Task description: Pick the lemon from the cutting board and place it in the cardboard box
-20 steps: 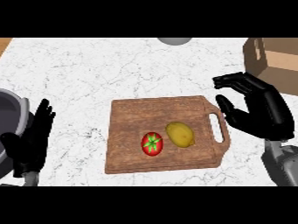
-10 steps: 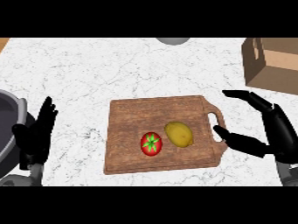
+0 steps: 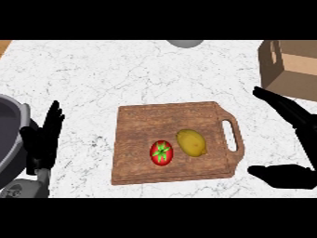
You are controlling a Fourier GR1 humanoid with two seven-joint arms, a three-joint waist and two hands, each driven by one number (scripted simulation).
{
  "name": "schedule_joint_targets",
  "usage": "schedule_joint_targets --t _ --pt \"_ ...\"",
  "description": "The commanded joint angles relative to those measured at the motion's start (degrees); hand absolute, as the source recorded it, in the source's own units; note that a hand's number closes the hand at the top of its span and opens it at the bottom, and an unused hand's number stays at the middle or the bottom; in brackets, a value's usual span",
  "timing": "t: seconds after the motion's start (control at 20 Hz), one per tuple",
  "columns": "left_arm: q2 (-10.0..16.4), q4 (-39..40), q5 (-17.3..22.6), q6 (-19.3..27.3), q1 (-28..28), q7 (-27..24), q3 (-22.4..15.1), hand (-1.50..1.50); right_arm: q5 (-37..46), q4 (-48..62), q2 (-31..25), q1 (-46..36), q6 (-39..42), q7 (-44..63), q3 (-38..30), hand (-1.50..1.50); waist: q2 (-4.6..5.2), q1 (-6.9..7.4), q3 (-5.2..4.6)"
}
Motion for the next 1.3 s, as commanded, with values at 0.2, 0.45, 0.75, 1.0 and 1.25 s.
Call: schedule_joint_targets --t 0.2,0.45,0.75,1.0,1.25 --pt "-1.2 -2.4 -2.1 0.6 1.3 1.3 -0.5 0.0 -1.6 -9.9 -1.0 -7.5 15.0 22.0 4.5 -1.5 -0.03 0.79 0.04" --pt "-1.2 1.6 -2.1 -1.5 -2.6 1.6 1.7 0.0 0.2 -2.2 5.3 -15.1 20.7 28.2 9.4 -1.5 0.18 1.0 0.04" --pt "-2.3 2.2 -3.1 -2.0 -2.4 0.9 2.4 0.0 -0.3 -2.5 11.1 -19.2 27.4 41.8 12.3 -1.5 0.09 0.68 0.04" --pt "-3.8 2.8 -4.8 -1.8 -2.1 0.3 2.5 0.0 2.6 2.8 18.6 -21.2 26.6 43.7 14.6 -1.5 0.12 0.76 0.06" --pt "-4.8 2.0 -5.8 -1.2 -1.8 -0.3 3.4 0.0 7.2 6.9 23.6 -22.2 25.7 44.3 16.4 -1.5 0.15 0.83 0.06"
